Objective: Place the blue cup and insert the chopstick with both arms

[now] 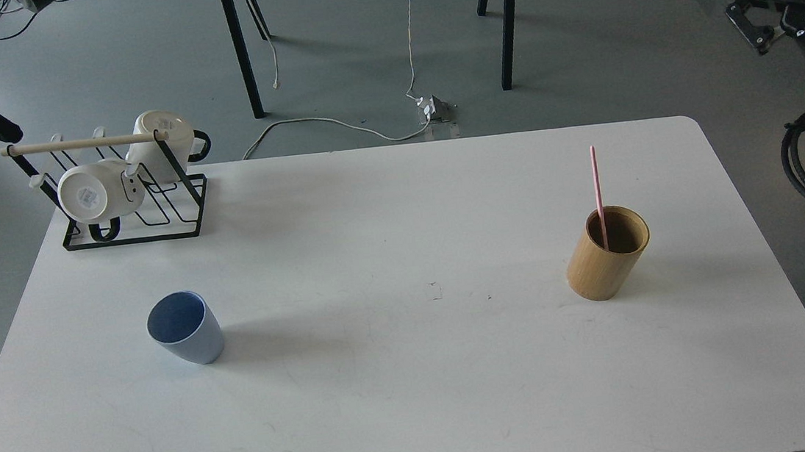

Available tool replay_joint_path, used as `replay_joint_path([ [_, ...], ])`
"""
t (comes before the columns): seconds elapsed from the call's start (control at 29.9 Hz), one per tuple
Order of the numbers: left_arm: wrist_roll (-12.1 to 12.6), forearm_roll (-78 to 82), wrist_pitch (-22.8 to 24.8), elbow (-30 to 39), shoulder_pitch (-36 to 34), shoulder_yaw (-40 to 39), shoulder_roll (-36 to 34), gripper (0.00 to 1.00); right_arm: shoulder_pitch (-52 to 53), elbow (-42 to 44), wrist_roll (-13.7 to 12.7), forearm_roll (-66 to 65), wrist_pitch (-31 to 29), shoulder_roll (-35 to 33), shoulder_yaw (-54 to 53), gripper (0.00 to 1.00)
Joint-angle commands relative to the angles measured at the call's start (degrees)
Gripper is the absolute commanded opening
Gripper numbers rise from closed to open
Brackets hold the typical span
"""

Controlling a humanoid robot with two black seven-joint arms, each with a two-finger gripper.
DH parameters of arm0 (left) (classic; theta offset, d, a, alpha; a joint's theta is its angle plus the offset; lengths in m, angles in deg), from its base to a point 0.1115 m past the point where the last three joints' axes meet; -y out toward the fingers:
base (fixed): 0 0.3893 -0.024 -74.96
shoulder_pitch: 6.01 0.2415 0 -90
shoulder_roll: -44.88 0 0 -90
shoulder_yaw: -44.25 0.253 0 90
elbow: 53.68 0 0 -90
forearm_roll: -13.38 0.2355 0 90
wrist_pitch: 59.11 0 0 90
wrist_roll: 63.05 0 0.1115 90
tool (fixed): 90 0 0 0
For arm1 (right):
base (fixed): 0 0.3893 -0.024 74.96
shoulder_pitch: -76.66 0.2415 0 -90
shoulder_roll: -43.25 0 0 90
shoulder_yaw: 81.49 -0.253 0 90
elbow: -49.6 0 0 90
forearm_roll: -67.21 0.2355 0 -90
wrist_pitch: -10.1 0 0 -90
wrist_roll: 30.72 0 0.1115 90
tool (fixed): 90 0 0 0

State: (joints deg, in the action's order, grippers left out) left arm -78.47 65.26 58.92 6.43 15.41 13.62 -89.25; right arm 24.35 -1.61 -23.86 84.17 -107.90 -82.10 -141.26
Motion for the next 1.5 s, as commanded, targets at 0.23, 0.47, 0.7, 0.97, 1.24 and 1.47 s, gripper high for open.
replay_joint_path([
  [0.23,0.13,28.26,-0.03,22.76,3.89,7.94,-11.24,0.91,0.01,0.33,0.09,0.0,0.0,-0.07,0.0,1.0],
  [0.47,0.48,46.11,-0.69,24.0,9.5,16.38,-10.55,0.86,0.01,0.59,0.09,0.0,0.0,-0.07,0.0,1.0],
  [0.7,-0.4,58.85,-1.31,21.63,13.2,18.5,-7.55,0.83,0.01,0.59,0.18,0.0,0.0,-0.16,0.0,1.0],
  [0.97,-6.1,61.24,-1.31,20.66,14.26,22.36,-9.22,0.79,-0.17,0.59,0.27,0.0,0.0,-1.39,-0.08,1.0],
  [1.24,-9.27,61.33,-1.49,14.78,14.44,23.33,-11.6,0.79,-0.34,0.59,0.35,0.0,0.0,-1.39,0.0,1.0],
  [1.47,-10.76,65.71,-5.7,7.13,17.86,23.6,-10.37,0.78,-0.34,0.59,0.35,0.0,0.0,-1.39,0.0,1.0],
])
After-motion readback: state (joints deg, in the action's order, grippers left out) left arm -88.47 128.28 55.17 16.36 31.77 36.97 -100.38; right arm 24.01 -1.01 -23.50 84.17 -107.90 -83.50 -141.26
